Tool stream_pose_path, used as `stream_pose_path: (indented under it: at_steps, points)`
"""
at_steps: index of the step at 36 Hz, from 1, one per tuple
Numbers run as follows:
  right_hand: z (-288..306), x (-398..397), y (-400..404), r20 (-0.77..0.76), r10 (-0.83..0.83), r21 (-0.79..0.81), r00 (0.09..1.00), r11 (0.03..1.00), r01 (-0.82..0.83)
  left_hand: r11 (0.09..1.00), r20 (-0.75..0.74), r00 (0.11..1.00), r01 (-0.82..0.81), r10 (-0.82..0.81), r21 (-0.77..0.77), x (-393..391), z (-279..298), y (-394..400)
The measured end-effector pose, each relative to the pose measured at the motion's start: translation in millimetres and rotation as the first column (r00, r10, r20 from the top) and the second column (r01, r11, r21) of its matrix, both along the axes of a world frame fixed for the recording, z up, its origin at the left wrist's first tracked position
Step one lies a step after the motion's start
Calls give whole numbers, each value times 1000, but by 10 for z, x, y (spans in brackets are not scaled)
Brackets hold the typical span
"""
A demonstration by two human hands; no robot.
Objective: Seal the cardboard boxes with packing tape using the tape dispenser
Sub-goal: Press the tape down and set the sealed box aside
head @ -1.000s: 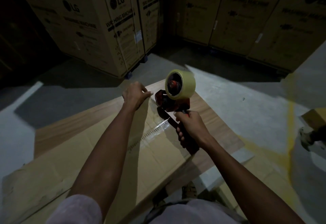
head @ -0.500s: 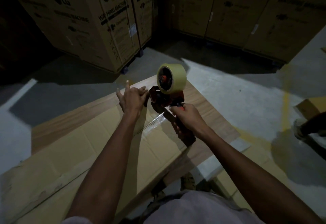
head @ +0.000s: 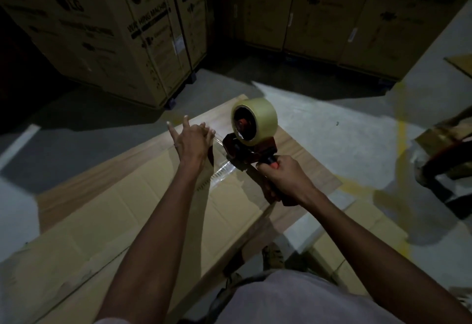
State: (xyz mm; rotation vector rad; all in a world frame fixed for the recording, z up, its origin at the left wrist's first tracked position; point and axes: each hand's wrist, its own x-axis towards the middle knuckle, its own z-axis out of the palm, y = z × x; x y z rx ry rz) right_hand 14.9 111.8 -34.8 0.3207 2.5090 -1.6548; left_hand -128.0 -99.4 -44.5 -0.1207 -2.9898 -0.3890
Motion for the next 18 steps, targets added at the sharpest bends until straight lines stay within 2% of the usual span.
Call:
stream_pose_path:
  at_steps: [4,7,12,18]
  points:
    - [-4,17,20,13,-31,-51,999,998,32,999,-44,998,36,-38,-34,115,30,97]
    - [13,-14,-4,40,-53,-82,998,995,56,998,-18,999,48,-48,-27,249,-10,182]
    - [45,-28,-46,51,-69,-81,996,994,73,992,79,995,-64,55,111,362,-59,213]
    - [36,-29,-5,46,-30,-66,998,997,33,984,163,977,-154,138,89,343,-8,228]
